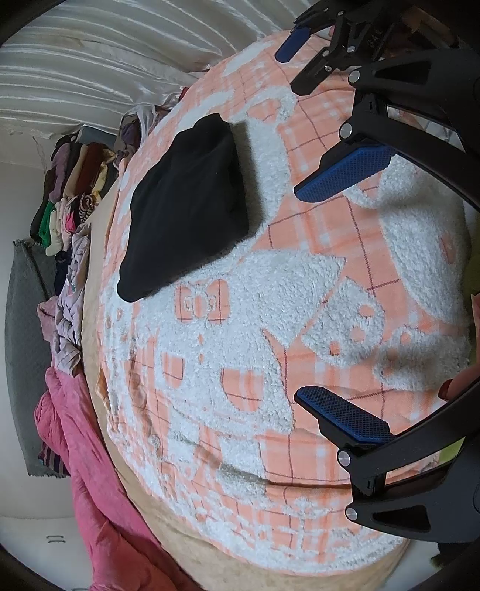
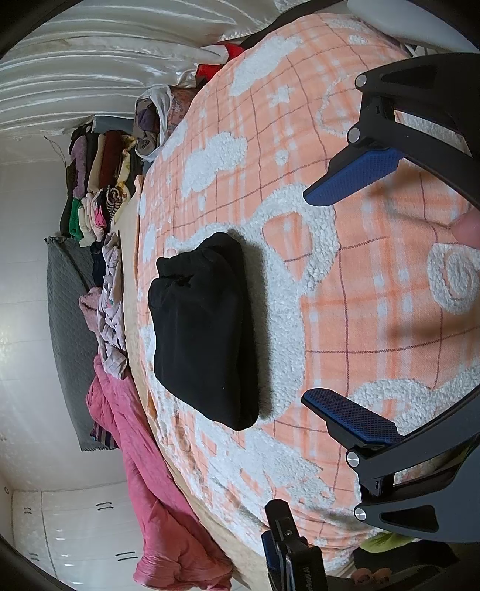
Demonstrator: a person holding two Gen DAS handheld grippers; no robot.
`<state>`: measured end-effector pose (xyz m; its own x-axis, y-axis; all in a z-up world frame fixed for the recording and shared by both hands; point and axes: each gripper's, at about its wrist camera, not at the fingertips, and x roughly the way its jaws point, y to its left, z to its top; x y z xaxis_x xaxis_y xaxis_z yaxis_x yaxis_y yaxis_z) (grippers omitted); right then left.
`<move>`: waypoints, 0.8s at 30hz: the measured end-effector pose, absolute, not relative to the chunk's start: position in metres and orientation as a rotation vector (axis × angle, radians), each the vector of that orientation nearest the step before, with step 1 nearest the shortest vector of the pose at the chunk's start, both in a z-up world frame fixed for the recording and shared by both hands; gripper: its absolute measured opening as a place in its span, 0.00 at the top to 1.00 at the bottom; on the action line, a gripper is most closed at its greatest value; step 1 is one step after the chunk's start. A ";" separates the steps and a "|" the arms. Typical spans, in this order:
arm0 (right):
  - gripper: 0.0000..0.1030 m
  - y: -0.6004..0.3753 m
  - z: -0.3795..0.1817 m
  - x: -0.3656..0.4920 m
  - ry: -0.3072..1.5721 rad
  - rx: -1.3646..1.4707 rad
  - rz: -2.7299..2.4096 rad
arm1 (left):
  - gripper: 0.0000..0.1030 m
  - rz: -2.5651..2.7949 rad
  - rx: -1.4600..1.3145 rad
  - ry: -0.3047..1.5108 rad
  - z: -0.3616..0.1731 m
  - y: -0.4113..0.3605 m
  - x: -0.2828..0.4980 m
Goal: Fold small clothes
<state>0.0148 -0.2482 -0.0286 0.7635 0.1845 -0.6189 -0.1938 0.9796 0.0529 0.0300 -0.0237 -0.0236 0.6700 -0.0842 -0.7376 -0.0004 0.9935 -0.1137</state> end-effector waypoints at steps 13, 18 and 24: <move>0.04 -0.277 -0.026 0.017 0.681 0.057 0.080 | 0.09 -0.109 -0.126 0.856 -0.028 -0.007 0.032; 0.04 -0.366 -0.025 0.015 0.685 0.188 -0.188 | 0.09 0.033 -0.144 0.831 -0.025 0.067 0.046; 0.04 -0.550 -0.058 -0.006 0.750 0.254 -0.708 | 0.09 0.449 -0.211 0.897 -0.042 0.246 0.081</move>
<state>-0.0061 -0.5500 -0.0581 0.5162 -0.4955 -0.6986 0.6685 0.7430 -0.0330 0.0809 0.2457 -0.0424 0.5394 0.2880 -0.7913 -0.4613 0.8872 0.0085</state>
